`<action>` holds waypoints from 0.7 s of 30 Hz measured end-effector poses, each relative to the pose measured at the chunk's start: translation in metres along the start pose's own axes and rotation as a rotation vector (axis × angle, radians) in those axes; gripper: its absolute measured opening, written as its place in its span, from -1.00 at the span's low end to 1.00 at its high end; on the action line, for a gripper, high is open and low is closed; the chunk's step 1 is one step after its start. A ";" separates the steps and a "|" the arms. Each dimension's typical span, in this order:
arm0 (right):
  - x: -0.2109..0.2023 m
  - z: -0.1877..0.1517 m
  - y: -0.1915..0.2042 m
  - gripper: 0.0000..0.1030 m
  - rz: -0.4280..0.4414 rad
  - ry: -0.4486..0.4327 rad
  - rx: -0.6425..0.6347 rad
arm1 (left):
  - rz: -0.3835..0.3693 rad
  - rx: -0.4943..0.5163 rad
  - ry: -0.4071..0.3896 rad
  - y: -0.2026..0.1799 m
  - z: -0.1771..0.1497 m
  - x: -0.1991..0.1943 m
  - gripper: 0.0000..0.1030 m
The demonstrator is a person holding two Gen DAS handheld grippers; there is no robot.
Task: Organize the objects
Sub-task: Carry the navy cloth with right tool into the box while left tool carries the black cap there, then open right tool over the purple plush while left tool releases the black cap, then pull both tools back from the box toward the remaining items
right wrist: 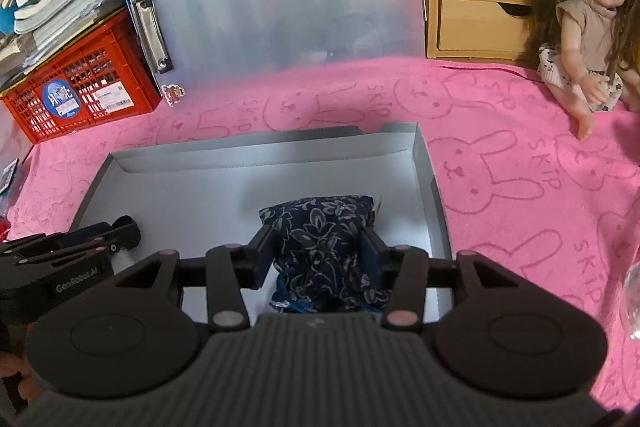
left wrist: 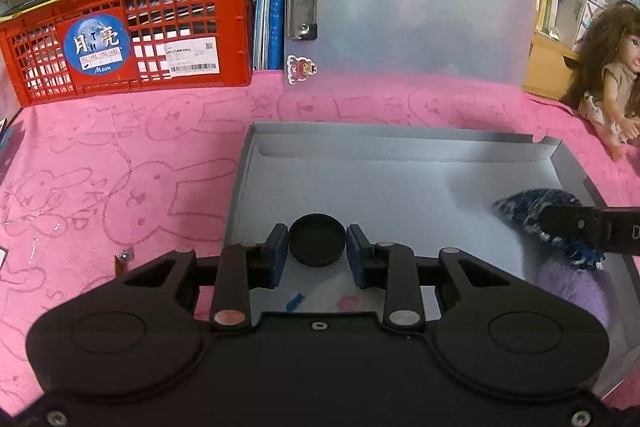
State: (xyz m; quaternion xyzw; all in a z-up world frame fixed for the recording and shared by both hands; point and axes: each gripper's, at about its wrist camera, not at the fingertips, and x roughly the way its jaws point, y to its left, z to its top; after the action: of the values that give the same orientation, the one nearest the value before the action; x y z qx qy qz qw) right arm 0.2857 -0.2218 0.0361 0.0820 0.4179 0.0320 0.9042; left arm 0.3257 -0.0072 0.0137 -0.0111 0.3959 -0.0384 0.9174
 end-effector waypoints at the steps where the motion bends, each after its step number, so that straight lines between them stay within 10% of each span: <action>1: -0.002 0.000 0.000 0.30 0.009 -0.005 0.001 | -0.001 -0.005 -0.003 0.000 0.001 -0.002 -0.40; 21: -0.088 -0.030 0.005 0.47 0.034 -0.152 -0.100 | -0.033 0.038 -0.137 -0.004 -0.008 -0.083 0.53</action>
State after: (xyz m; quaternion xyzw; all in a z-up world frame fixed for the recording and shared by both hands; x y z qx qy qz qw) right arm 0.2061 -0.2245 0.0843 0.0462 0.3445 0.0620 0.9356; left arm 0.2625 -0.0050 0.0689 -0.0026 0.3309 -0.0602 0.9417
